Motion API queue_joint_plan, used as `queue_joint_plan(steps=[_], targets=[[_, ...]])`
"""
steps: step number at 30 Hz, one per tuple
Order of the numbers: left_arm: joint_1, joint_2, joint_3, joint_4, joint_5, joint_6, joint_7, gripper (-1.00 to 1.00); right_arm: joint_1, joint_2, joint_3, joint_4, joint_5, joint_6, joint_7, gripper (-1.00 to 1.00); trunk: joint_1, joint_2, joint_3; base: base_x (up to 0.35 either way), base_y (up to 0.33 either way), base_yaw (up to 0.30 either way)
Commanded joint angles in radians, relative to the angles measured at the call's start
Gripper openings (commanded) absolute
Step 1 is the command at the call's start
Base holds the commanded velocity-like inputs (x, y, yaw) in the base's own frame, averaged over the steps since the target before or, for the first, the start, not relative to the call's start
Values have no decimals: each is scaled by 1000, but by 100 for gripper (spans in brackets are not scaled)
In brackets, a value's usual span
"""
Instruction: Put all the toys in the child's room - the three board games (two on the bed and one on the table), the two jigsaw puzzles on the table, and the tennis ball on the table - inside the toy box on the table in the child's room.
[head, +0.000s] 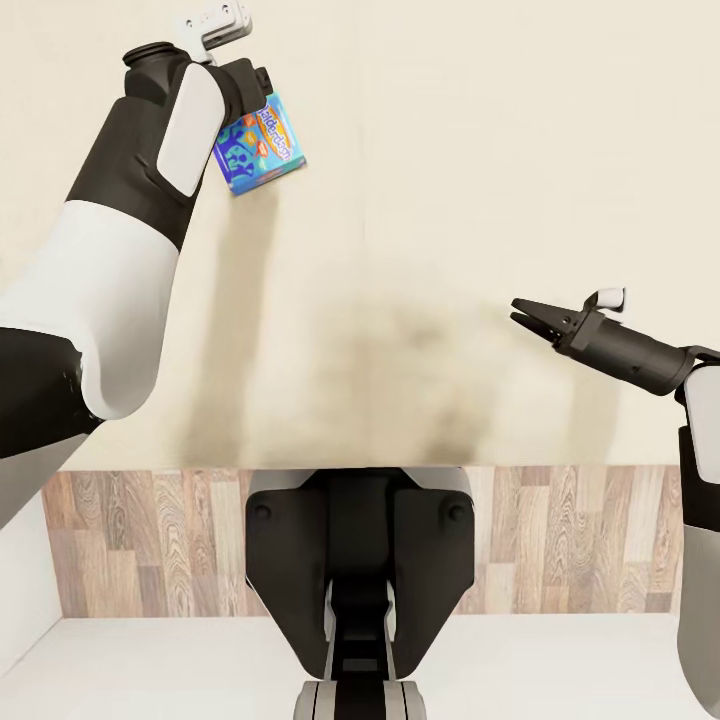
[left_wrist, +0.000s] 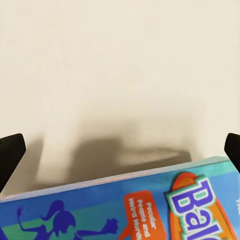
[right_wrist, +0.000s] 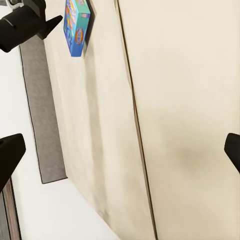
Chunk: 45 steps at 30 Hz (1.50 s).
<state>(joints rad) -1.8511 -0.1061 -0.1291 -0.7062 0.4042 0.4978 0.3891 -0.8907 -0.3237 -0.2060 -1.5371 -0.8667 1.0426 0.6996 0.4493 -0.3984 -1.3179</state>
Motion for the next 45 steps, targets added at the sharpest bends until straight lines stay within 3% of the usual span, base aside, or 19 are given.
queue_joint_plan(steps=[1, 32, 45], targets=[[0, 1, -4, -1, 11, 2, 9, 100, -1, 0, -1, 0, 5, 5, 6, 100, 1, -2, -1, 0, 0, 0], [0, 1, -4, -1, 10, 1, 8, 100, -1, 1, -1, 0, 5, 5, 6, 100, 1, -2, -1, 0, 0, 0], [-1, 2, -7, -1, 10, 1, 8, 100, -1, 1, -1, 0, 5, 5, 6, 100, 1, -2, -14, 0, 0, 0]])
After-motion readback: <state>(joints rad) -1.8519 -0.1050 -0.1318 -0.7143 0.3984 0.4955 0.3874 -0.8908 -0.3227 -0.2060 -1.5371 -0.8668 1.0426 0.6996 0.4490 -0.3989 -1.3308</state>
